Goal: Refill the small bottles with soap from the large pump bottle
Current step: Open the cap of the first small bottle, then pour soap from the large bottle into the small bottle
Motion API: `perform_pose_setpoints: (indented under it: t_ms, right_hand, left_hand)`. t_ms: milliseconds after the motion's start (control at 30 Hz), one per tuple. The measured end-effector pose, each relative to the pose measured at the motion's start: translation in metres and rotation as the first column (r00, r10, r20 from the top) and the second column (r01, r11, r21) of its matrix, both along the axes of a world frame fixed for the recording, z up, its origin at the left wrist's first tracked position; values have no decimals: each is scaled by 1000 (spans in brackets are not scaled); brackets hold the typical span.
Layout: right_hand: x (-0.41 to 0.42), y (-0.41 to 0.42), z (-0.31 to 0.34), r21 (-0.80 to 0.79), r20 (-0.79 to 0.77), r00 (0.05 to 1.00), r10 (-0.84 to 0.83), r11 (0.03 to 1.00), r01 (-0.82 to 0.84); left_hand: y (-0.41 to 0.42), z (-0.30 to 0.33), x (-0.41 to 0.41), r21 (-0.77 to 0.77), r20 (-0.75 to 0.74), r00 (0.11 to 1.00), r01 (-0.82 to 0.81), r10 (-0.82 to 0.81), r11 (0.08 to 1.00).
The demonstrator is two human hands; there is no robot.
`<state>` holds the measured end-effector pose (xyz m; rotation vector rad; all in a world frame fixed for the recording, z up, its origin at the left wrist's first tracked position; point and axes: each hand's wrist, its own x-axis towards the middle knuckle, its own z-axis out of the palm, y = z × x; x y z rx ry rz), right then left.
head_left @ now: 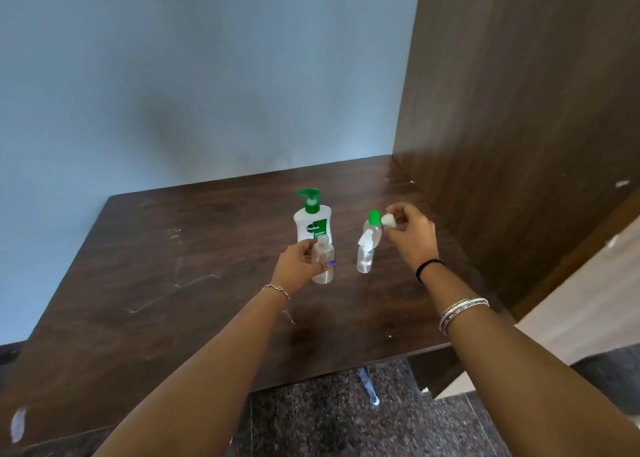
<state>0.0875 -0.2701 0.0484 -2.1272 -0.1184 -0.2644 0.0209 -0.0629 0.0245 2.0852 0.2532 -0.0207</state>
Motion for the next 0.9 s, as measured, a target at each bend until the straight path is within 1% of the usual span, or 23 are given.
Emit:
perform_pose_setpoints:
  t_ms: [33, 167, 300, 467, 633, 667, 733, 800, 833, 900]
  right_hand:
    - [-1, -9, -9, 8, -44, 999, -14, 1000, 15]
    - [-12, -35, -50, -58, -201, 977, -72, 996, 61]
    - [-24, -47, -79, -118, -314, 948, -55, 993, 19]
    - [-32, -51, -96, -182, -355, 933, -57, 983, -9]
    - [-26, -49, -103, -172, -387, 922, -20, 984, -51]
    - [-25, -47, -100, -202, -395, 917, -54, 979, -29]
    - [-22, -41, -86, -230, -339, 920, -197, 966, 122]
    - [-14, -31, -62, -124, -202, 931, -305, 951, 284]
    - [-8, -24, -50, -39, -124, 942, -312, 950, 309]
    - [5, -5, -25, 84, 17, 973, -230, 970, 228]
  left_hand:
    - [-5, -2, 3, 6, 0, 1000, 0, 0, 1000]
    - [-16, -5, 7, 14, -5, 1000, 8, -8, 1000]
    - [-20, -12, 7, 18, -37, 999, 2, -1, 1000]
    - [-18, -23, 3, 16, -65, 997, -30, 31, 999]
    - [-10, -26, 1, 33, -74, 996, -52, 55, 998]
    - [-9, -26, 1, 34, -74, 996, -54, 57, 998]
    - [-6, -24, 1, 32, -68, 996, -61, 63, 998]
    - [-2, -21, 1, 27, -53, 996, -73, 75, 997]
    - [0, -20, 1, 24, -52, 995, -79, 81, 997]
    - [5, -18, 2, 16, -47, 994, -96, 97, 995]
